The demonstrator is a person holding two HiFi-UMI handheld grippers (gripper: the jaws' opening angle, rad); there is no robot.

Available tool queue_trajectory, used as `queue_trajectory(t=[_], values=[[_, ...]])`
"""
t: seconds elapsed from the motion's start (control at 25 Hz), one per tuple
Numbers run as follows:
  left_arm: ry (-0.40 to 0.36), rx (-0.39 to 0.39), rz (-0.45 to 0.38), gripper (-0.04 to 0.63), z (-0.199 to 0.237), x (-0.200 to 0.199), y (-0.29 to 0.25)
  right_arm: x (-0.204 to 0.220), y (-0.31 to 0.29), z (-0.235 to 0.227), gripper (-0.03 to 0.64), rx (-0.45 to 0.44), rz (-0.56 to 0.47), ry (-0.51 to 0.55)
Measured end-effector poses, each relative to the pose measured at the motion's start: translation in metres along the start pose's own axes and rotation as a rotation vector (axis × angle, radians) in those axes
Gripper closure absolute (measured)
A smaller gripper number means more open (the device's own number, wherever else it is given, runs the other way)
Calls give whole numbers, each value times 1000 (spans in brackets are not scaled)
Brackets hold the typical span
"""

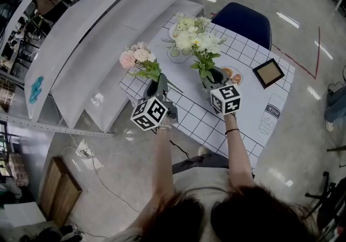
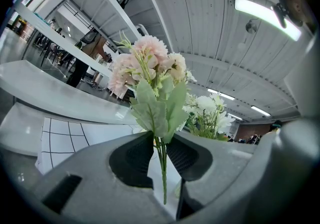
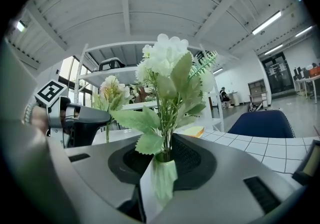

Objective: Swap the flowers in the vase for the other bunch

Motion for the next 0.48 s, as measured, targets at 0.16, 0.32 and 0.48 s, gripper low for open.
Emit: queue_trajectory(t=[0.16,0.32,0.48], values=[[0,1,3,518,0,1,0,1,1,1,537,9,-5,6],[0,-2,5,518,0,2,1,0,1,3,522,15,-4,21],[1,-5,7,518,1,2,2,1,0,6,506,22,7,50]])
Point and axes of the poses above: the fingertips, and each gripper's own axes: y backward along the fingers, z to its left, x out of its underside, the point moved 8 cm from there along y, backward along the fingers, and after that the axes turned 8 degrees about -x, right-handed, at the moved point
